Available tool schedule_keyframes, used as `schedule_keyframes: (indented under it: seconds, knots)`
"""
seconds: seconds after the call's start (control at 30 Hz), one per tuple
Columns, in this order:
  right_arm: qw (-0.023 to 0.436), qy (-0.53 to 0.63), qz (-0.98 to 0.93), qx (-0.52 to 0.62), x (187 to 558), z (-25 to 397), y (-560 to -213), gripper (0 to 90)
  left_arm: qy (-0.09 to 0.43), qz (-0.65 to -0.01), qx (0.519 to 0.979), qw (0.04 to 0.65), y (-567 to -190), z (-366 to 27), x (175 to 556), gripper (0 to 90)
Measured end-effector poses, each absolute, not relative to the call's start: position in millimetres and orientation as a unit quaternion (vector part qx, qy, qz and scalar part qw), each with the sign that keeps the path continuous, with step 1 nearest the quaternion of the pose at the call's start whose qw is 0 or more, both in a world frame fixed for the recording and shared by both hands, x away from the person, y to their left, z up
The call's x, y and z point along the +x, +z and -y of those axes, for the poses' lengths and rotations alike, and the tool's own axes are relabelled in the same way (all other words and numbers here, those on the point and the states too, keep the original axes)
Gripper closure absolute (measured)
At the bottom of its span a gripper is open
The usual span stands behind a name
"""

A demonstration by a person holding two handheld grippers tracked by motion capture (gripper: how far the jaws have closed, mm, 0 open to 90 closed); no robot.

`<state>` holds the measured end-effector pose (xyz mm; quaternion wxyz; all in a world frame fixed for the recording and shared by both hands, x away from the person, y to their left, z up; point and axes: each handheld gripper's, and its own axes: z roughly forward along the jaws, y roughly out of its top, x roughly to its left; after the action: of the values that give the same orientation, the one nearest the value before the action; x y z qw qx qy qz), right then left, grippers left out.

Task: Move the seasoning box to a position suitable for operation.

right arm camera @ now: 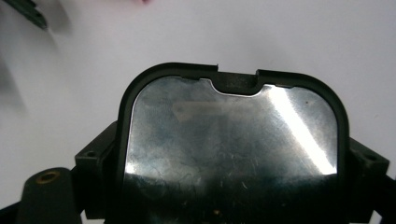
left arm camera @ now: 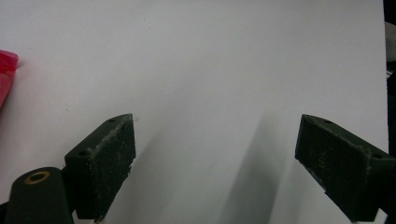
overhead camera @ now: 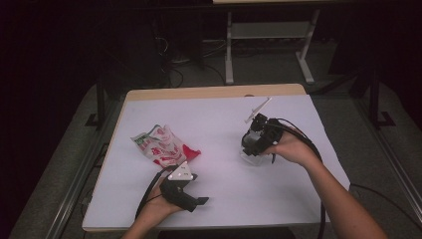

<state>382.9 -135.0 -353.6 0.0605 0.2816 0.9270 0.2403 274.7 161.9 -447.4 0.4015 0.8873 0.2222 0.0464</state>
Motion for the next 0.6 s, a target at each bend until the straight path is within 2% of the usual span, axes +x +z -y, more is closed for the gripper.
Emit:
schedule_keyframes:
  seconds: [0.6]
  knots:
    - [0.065,0.227,-0.938,0.253,336,125,-376,15.2,0.042,-0.218,0.889,0.4,-448,-160,273,11.8]
